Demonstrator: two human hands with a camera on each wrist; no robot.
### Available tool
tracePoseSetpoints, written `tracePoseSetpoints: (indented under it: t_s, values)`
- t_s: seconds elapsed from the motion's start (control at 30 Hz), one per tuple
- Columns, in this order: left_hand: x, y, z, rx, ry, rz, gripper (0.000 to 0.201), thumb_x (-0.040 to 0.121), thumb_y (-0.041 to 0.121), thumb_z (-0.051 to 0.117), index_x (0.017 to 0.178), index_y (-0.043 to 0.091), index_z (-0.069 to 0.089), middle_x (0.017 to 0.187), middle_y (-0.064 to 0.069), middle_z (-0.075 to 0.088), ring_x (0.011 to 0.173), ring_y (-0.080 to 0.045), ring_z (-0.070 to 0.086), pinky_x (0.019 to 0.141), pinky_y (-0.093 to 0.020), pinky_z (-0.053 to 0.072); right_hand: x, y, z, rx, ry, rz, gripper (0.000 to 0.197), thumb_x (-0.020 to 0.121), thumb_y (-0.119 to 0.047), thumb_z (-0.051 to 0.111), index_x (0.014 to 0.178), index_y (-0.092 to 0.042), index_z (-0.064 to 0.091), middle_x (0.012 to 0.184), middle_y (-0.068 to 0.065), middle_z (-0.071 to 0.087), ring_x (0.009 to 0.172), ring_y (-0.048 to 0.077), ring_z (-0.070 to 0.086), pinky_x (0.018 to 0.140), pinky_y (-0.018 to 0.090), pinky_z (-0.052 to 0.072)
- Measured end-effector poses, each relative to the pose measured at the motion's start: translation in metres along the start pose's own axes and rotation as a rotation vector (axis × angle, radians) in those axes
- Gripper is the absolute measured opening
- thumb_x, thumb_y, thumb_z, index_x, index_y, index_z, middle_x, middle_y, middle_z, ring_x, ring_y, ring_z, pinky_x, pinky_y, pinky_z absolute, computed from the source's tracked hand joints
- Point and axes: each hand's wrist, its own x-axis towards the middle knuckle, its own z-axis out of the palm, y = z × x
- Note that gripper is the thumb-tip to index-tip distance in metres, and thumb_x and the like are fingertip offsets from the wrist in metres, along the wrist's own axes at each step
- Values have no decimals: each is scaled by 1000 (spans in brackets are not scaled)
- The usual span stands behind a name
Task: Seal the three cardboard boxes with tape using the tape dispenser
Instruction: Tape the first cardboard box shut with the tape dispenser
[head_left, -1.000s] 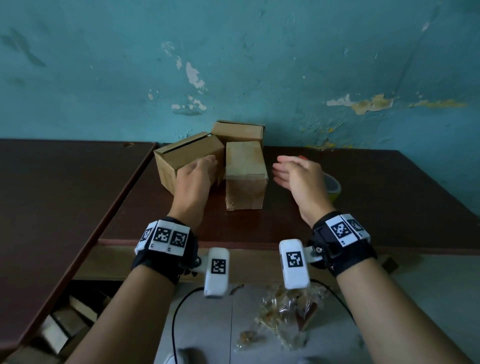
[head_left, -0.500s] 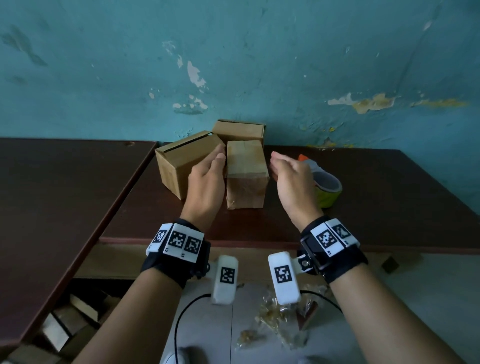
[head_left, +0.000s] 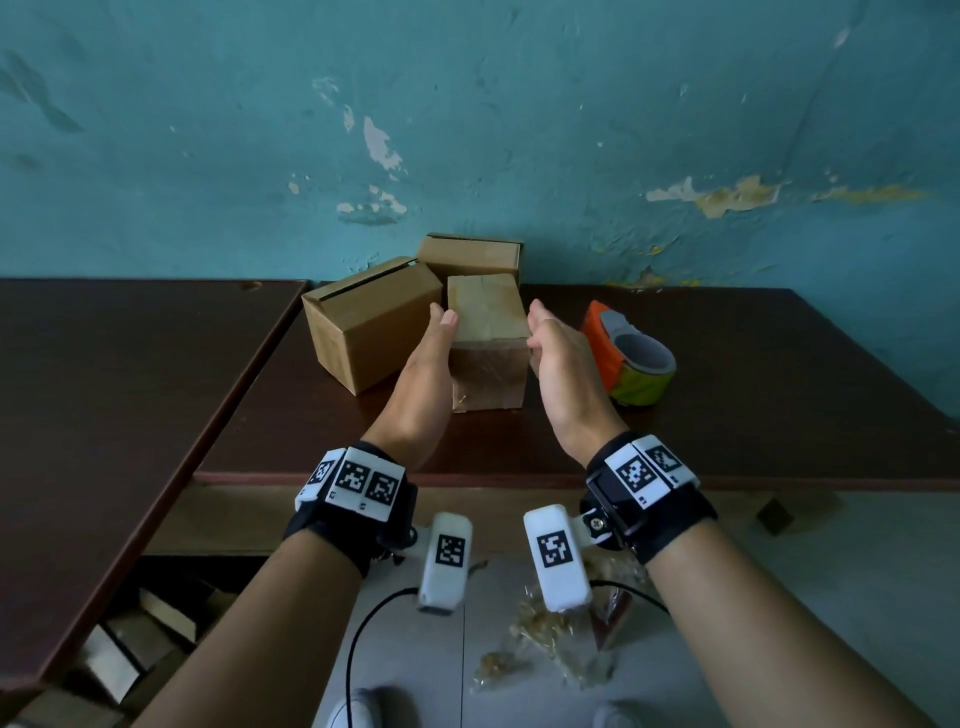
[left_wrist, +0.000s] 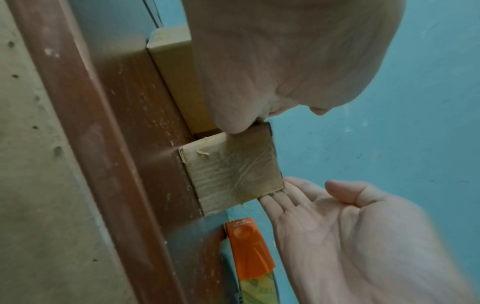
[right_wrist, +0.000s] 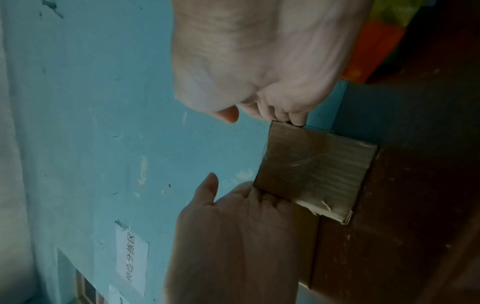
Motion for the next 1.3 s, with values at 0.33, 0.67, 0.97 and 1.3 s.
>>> tracePoseSetpoints:
  t_s: [0.33,0.67,0.97,1.3]
  values:
    - [2,-12,-9,-60,-105,-85,95,92,88,43,165,28,35,163,4,49,152,-13,43,127,-48,30,-4,10,-5,108,-45,126,76,97,-51,34,161,-11,38,162,7,47,144,14,45,128,43,29]
    - [1,3,-38,17,-44,131,44,110,-5,41,148,8,60,150,-4,63,141,-13,56,118,-39,47,9,17,-49,166,-174,-54,53,104,10,45,152,-11,54,156,5,56,141,14,56,119,42,45]
    - [-3,-2,-42,126,-23,244,40,96,-4,71,135,8,70,144,-2,66,128,-1,64,106,-23,54,10,29,-56,6,-177,-163,50,96,6,69,138,-21,68,144,-1,66,136,8,60,122,45,43]
    - [4,-12,-40,71,38,242,36,91,2,79,126,9,76,134,-2,73,127,-8,67,105,-36,58,13,32,-48,138,-104,-146,39,93,4,73,131,-8,71,135,7,72,124,13,69,104,38,58]
